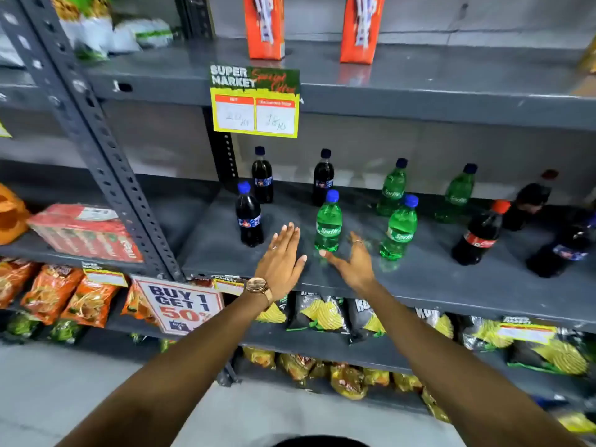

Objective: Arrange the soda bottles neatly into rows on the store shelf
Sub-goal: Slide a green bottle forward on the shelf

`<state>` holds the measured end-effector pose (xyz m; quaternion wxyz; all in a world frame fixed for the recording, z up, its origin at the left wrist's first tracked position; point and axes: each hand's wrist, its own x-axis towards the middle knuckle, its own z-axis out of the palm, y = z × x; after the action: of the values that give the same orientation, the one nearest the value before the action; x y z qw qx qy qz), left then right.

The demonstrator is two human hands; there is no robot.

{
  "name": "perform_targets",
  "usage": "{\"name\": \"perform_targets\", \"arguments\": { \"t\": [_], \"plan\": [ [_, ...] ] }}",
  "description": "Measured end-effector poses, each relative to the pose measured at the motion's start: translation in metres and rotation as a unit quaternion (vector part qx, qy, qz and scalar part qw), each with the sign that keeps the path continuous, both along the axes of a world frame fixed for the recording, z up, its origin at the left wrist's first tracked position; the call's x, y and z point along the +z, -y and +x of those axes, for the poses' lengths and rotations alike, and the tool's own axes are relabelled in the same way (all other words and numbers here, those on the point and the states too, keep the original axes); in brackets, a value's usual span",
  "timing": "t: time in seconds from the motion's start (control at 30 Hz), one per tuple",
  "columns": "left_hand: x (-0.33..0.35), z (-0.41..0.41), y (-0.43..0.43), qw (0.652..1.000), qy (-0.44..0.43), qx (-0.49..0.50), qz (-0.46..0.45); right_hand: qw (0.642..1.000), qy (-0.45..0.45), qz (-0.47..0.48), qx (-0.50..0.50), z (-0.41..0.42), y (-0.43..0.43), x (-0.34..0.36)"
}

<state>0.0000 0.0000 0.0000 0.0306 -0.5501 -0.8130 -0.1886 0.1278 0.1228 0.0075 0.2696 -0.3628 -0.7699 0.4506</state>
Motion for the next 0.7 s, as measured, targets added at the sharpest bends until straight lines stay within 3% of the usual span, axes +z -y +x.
{"name": "perform_targets", "arguments": {
  "t": [0.1, 0.3, 0.47, 0.7],
  "plan": [
    [-0.009, -0.010, -0.019, 0.998, 0.063, 0.002, -0.029, 1.000, -0.028, 0.006, -0.012, -0.026, -0.009, -0.005],
    [-0.022, -0.019, -0.044, 0.993, 0.105, 0.008, -0.048, 0.997, -0.042, 0.010, -0.058, -0.039, -0.006, -0.015],
    [-0.032, -0.017, -0.059, 0.992, 0.114, 0.028, -0.036, 0.994, -0.055, 0.003, -0.091, 0.008, 0.008, -0.029],
    [-0.040, 0.001, -0.075, 0.996, 0.072, 0.024, -0.035, 0.964, -0.075, 0.022, -0.255, 0.100, -0.006, -0.038]
  ]
}}
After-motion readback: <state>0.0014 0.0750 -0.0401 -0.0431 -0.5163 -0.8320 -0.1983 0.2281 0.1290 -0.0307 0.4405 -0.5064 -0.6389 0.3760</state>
